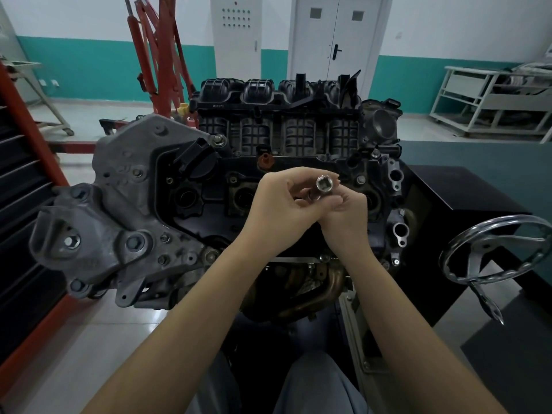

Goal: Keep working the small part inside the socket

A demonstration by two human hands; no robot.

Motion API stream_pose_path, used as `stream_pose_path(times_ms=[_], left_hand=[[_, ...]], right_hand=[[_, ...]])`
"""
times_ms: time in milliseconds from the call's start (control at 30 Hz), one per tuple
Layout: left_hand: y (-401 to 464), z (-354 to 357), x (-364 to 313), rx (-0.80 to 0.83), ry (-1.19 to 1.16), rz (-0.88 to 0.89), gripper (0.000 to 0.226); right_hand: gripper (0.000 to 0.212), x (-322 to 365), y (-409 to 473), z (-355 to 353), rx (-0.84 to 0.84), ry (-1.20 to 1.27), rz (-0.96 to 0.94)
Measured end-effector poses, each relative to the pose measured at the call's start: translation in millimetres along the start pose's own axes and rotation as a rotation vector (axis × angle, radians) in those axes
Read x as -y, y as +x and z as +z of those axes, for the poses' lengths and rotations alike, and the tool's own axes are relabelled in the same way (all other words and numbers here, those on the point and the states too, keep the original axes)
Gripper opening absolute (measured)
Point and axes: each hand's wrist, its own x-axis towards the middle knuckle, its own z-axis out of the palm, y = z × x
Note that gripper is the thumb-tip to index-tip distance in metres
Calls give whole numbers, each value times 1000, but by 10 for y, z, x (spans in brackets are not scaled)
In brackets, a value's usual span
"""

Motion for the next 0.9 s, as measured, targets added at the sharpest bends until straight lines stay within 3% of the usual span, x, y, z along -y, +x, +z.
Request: stream_pose_path(times_ms=[133, 300, 500, 667, 900], left_hand=[[-1, 24, 2, -53, 45, 18, 15], [22, -33, -5, 52, -95, -4, 20], [13, -5, 1, -28, 67, 31, 13], [11, -54, -7, 104, -59, 2, 24], [-6, 11, 6, -42, 52, 33, 20]], right_hand=[[19, 16, -27, 2, 28, 5, -13], [30, 52, -10, -2, 53, 13, -4], [17, 8, -27, 14, 14, 8, -26], [28, 46, -7, 27, 47, -45, 1], [16, 19, -3, -2, 43, -10, -1]])
